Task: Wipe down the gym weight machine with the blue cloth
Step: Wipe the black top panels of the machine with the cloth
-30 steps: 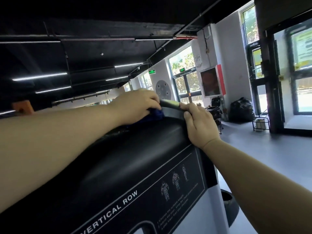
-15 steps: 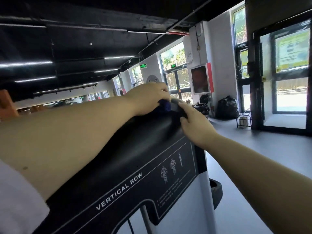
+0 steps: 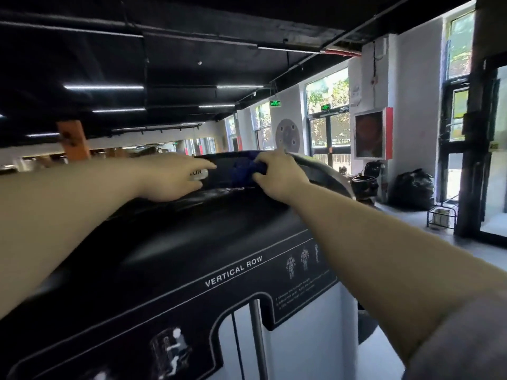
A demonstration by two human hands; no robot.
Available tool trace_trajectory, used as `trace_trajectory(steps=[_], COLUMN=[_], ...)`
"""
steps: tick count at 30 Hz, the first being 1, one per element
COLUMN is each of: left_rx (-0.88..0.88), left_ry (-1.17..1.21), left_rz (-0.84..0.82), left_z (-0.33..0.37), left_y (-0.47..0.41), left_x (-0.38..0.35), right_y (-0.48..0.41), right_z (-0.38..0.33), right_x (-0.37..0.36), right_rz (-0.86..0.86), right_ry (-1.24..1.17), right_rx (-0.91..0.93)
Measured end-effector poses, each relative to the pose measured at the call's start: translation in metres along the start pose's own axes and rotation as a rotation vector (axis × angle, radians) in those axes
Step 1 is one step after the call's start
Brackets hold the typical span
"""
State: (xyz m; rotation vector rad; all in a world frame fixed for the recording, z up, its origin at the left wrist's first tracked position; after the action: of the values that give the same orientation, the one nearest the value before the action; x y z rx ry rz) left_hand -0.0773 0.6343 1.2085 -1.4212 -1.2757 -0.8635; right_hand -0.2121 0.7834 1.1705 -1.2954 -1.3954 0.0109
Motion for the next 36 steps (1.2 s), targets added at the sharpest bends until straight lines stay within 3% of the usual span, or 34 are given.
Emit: trace_trajectory(steps=[3, 6, 14, 20, 24, 27, 32, 36], left_rx=[0.124, 0.208, 0.349, 0.364, 0.417, 0.492, 0.500, 0.528], left_ry=[-0.071, -0.071, -0.049, 0.098, 0.295, 0.433, 0.443, 0.372], left_rz=[-0.082, -0.114, -0.027, 0.190, 0.401, 0.544, 0.539, 0.599], left_z=[-0.027, -0.044, -0.081, -0.097, -0.102, -0.109, -0.107, -0.098], left_y=[0.034, 0.063, 0.119, 0.131, 0.135, 0.151, 0.184, 0.191], left_x=[-0.004, -0.002, -0.016, -0.018, -0.008, -0.004, -0.018, -0.015], right_y=[-0.009, -0.009, -0.006, -0.017, 0.008, 0.023, 0.002, 0.045], right_z=[0.000, -0.021, -0.134, -0.109, -0.199, -0.224, -0.197, -0.253], right_x=[0.013, 0.010, -0.029, -0.022, -0.050, -0.051, -0.041, -0.046], right_rz=[0.004, -0.011, -0.154, -0.027, -0.051, -0.098, -0.136, -0.150], right_ry=[0.104, 0.058, -0.067, 0.064, -0.143, -0.260, -0.071, -0.214], right_rx=[-0.126, -0.164, 0.189, -0.053, 0.203, 0.310, 0.222, 0.467])
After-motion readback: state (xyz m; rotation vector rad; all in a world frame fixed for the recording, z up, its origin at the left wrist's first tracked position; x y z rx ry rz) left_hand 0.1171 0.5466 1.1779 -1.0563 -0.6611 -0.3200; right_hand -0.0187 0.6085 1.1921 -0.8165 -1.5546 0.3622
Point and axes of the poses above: each hand's wrist, its own y-axis away from the middle knuckle, its own x-axis out of the back of the hand, z = x × y, the point moved 6 cm from there along -y, towards the middle knuckle, and after that the axes turned 2 degrees about y, right-handed, at the moved point
